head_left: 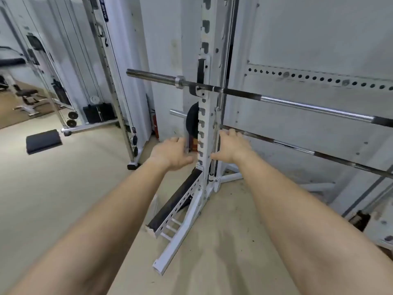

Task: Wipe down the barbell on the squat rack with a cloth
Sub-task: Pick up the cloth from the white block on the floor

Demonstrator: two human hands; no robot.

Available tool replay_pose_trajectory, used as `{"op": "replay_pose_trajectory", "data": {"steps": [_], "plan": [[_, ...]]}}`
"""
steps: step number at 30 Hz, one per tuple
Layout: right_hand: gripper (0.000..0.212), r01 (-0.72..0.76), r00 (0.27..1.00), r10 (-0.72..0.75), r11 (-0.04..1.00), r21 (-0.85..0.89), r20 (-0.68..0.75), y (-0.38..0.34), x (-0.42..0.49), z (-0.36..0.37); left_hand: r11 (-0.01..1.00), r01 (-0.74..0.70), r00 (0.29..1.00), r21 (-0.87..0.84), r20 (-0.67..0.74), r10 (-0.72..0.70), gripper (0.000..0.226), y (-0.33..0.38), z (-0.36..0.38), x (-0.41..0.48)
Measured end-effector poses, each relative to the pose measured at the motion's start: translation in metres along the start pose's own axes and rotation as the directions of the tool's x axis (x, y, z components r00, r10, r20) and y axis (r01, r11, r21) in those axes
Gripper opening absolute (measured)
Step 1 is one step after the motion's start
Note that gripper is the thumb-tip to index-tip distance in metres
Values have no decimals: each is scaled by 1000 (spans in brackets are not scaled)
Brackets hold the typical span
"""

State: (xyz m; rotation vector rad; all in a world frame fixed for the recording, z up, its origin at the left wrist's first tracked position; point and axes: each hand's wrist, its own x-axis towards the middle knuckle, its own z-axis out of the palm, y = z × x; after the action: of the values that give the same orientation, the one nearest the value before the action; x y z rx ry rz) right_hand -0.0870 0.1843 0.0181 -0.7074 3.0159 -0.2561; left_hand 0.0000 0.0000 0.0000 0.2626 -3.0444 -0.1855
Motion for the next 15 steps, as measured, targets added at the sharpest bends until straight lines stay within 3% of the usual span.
{"op": "replay_pose_trajectory", "data": {"steps": [5, 9, 15], "plan": [[81, 86, 995, -87, 996, 30, 54, -108, 13, 50, 991, 113, 992, 66, 56, -117, 83, -114, 14, -35], [88, 118, 987, -119, 993, 13, 108, -187, 28, 96, 984, 163, 980, 64, 100, -169, 77, -200, 30, -55], [80, 180, 959, -181, 983, 24, 218, -276, 71, 157, 965, 259, 947, 46, 187, -263, 75, -304, 62, -53]]}}
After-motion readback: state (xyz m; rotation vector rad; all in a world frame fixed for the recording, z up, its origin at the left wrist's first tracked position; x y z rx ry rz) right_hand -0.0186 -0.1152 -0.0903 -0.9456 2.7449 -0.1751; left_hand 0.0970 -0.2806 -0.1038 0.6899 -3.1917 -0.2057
